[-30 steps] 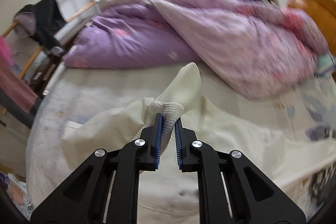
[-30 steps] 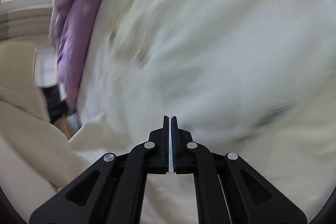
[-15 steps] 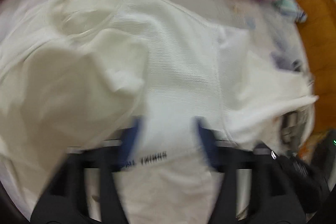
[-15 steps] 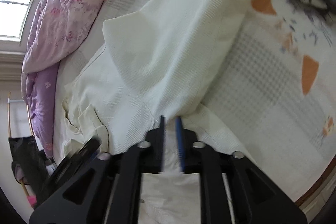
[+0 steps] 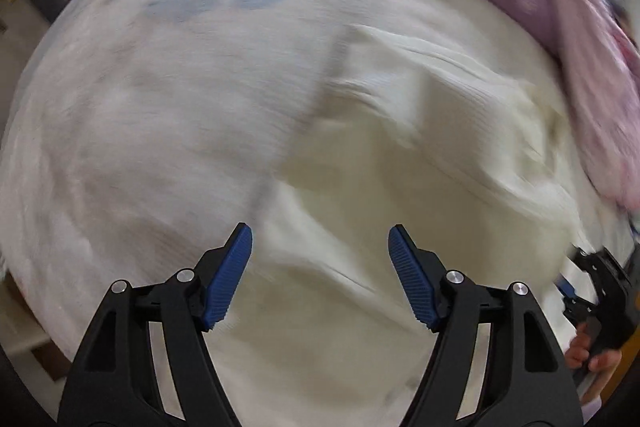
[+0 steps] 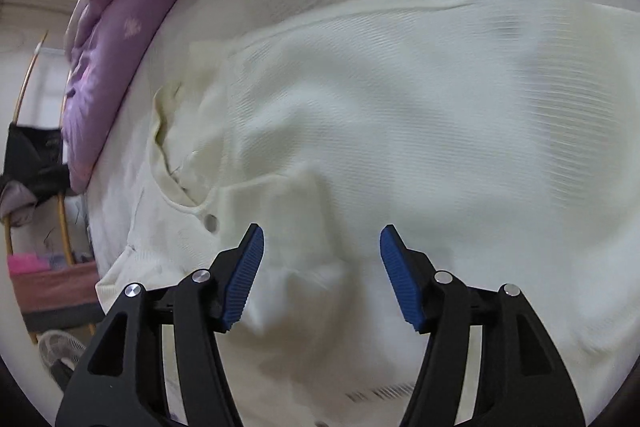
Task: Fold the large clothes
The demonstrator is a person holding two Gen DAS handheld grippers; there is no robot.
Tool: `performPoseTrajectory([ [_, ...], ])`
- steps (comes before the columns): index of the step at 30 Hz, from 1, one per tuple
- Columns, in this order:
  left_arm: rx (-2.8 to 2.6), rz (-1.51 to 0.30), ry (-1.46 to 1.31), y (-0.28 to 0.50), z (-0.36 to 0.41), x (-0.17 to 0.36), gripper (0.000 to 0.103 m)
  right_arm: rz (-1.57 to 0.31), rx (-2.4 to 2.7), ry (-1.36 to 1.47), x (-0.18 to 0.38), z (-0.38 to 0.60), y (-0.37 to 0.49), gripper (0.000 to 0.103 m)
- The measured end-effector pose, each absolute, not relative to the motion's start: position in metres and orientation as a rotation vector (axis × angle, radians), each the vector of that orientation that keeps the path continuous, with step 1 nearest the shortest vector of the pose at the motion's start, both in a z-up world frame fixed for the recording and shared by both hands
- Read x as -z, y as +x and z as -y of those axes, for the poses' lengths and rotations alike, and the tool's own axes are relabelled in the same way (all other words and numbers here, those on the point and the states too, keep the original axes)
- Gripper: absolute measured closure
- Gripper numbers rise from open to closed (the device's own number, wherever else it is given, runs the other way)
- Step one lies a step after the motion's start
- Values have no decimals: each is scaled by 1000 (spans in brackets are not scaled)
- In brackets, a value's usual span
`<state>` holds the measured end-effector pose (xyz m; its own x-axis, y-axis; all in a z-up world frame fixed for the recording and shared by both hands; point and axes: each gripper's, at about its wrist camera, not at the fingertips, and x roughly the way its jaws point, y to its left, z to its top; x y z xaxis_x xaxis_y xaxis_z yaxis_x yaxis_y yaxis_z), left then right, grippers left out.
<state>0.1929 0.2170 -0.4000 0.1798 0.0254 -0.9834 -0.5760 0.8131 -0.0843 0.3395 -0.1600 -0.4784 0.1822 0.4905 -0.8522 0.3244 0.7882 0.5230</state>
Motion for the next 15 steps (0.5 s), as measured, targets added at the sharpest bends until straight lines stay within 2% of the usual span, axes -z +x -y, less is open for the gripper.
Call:
performPoseTrajectory([
  [1,-450,-1364,-497,195,-227,412,33,-1446,-146,725,488,149,345,53],
  [2,-451,-1413,-476,197,-232,426,54,-1464,-132,727,494,144,347,60],
  [3,-457,-1448,-451,198,-234,436,73,-1463,-70,680,494,139,347,80],
  [4,-474,-1503,-422,197,-237,450,98,-1461,-37,635,488,138,347,88],
  [9,-456,-1508,-363,197,-230,453,97,-1425,294,446,422,176,316,91],
  [11,-473,-1523,-316,203,-222,452,97,-1468,367,474,409,197,302,83],
  [12,-484,-1526,-288,205,-219,453,97,-1472,403,496,400,208,294,70],
  [13,-503,-1529,-249,210,-217,452,97,-1457,422,512,392,215,288,51],
  [14,-519,-1534,-231,216,-214,453,97,-1409,425,514,380,222,283,39],
  [15,-542,-1553,-224,216,-216,456,98,-1375,421,474,371,226,281,18],
])
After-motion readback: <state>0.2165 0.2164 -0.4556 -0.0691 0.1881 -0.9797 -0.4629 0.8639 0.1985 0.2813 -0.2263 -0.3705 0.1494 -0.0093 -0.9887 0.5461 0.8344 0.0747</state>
